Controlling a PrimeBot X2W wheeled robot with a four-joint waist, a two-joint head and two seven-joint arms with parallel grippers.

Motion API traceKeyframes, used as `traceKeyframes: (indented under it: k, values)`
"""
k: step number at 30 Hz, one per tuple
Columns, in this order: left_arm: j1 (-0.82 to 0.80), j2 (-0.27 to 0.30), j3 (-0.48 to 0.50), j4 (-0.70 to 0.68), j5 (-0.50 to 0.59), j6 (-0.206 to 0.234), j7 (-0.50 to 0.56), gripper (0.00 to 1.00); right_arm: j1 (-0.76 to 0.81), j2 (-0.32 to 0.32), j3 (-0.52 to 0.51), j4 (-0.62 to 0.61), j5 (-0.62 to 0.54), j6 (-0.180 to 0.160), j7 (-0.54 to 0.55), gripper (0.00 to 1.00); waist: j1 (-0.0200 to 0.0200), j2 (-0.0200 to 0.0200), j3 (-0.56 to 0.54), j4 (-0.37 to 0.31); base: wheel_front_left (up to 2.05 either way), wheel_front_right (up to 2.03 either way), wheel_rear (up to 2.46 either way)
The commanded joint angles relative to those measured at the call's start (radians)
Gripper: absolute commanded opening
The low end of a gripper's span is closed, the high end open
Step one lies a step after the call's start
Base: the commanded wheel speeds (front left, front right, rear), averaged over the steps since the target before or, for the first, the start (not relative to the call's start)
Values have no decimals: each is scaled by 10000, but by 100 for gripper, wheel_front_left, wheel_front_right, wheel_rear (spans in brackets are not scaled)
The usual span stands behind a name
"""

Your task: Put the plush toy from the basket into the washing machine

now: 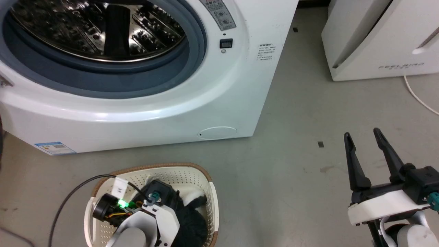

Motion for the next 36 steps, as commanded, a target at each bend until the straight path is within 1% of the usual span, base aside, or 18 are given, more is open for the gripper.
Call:
traceKeyframes:
  k: [1, 5, 11, 21, 29, 36]
  values:
    - [-250, 44, -165, 253, -51, -41, 87, 100, -204, -4, -33, -74, 81, -5, -94, 100, -1, 0, 175, -75, 0, 0, 0]
    - [-492, 177, -759, 680, -301, -85, 506, 100, -375, -5, -45, -107, 127, -5, -178, 100, -1, 0, 564, -196, 0, 0, 0]
    - [-883, 415, -2094, 1300, -705, -151, 1296, 100, -653, -5, -76, -139, 210, -6, -303, 100, -1, 0, 1174, -345, 0, 0, 0]
    - [-2153, 1105, -4113, 2320, -1617, -260, 2064, 100, -1172, -6, -87, -285, 368, -7, -512, 100, -1, 0, 2388, -654, 0, 0, 0]
    - [-3294, 1664, -5264, 3121, -2159, -346, 2261, 100, -1625, -6, -151, -410, 500, -7, -679, 100, -1, 0, 3601, -869, 0, 0, 0]
    - [-4198, 2157, -6108, 3843, -2485, -422, 2188, 100, -2012, -7, -130, -530, 638, -8, -825, 100, -1, 0, 4551, -1104, 0, 0, 0]
